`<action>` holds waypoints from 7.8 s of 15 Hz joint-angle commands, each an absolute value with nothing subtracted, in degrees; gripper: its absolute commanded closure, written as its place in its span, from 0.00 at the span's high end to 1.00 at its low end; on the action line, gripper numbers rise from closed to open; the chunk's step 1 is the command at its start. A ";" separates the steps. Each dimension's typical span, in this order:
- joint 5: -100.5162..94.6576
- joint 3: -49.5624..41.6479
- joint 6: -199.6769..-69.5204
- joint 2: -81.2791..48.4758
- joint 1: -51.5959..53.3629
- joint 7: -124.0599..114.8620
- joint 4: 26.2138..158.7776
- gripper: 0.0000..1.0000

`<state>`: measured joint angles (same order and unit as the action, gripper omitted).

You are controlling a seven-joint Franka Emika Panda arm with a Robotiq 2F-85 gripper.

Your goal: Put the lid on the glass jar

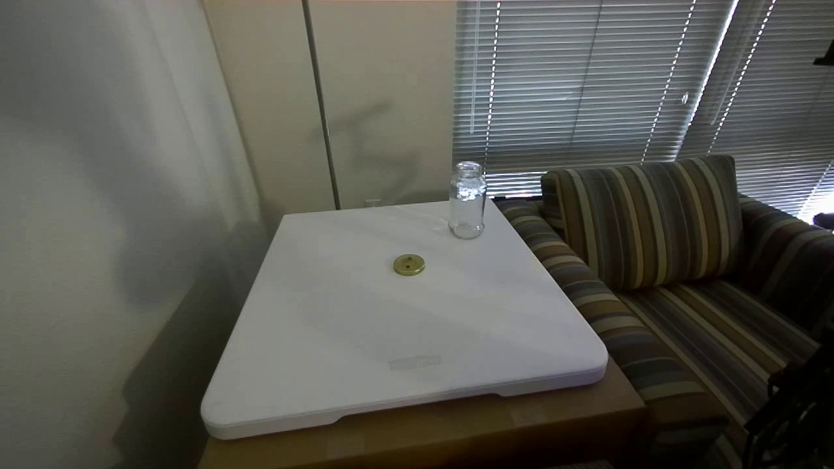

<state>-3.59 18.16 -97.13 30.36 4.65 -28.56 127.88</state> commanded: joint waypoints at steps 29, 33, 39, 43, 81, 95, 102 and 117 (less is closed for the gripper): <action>-0.66 16.74 -94.87 29.55 7.75 -22.79 126.58 1.00; -3.21 16.74 -83.76 20.54 5.63 -22.35 111.98 1.00; -4.70 15.94 -79.66 16.90 6.71 -23.46 104.78 1.00; -5.04 15.94 -79.90 15.95 6.95 -23.51 104.04 1.00; 1.57 4.40 -113.47 -15.79 7.15 -17.68 105.26 1.00; -3.26 2.19 -130.65 -36.52 6.80 -6.82 90.20 1.00; -2.04 2.09 -130.30 -40.25 6.91 -7.79 86.05 1.00; -3.25 3.08 -125.26 -49.93 6.21 2.28 70.96 1.00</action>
<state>-3.02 2.63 -127.98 -44.94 6.83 -1.14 78.53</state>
